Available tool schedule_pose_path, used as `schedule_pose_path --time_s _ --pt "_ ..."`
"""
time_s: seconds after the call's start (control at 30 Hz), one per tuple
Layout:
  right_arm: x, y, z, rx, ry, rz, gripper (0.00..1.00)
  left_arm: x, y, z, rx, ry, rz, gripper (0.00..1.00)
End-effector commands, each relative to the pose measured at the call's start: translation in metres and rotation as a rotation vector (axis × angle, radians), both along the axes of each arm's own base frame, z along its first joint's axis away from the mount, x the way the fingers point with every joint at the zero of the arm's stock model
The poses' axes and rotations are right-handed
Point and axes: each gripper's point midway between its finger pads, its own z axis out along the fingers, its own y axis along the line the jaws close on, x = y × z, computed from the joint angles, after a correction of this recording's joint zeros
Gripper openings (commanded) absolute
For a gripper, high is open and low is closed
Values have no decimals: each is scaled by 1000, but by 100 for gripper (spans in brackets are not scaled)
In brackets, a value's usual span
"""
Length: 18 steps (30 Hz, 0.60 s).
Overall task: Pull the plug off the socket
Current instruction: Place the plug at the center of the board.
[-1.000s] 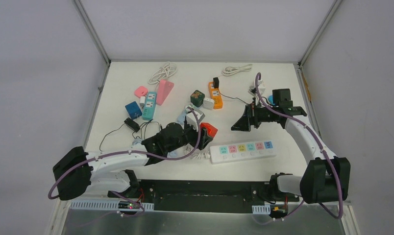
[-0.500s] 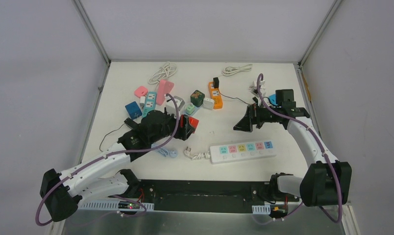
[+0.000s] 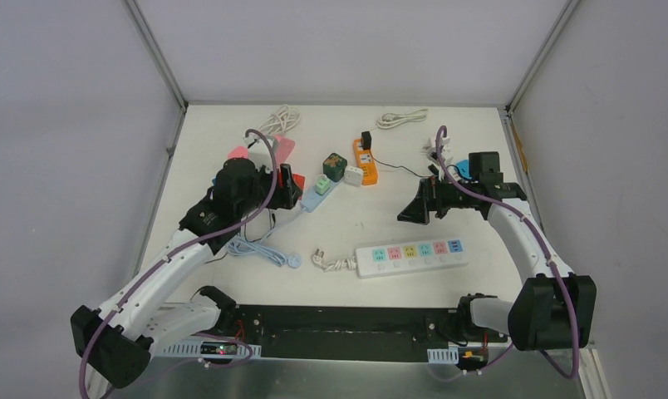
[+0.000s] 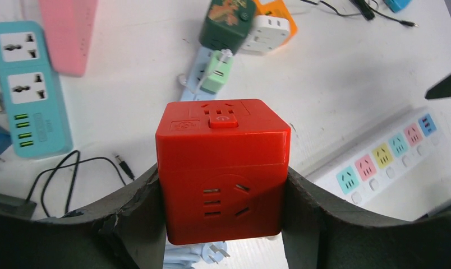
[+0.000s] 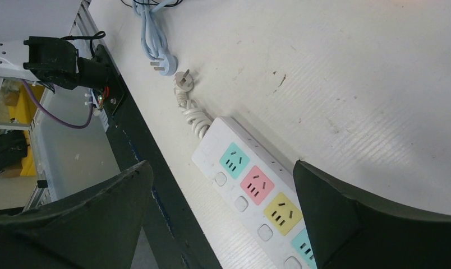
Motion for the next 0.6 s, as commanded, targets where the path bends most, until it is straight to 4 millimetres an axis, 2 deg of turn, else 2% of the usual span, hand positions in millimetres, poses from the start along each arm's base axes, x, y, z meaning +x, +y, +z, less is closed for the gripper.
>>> schedule_pose_path --time_s 0.0,0.17,0.33,0.57 --pt "7 -2 18 -2 -89 1 100 24 17 25 -62 -9 63 0" --pt "8 -3 19 -7 -97 -2 100 57 48 35 -121 18 148 0" --pt "8 -4 19 -10 -98 -6 100 91 92 36 -161 48 283 0" --pt "8 -4 19 -7 -97 -5 100 147 160 9 -238 149 469 0"
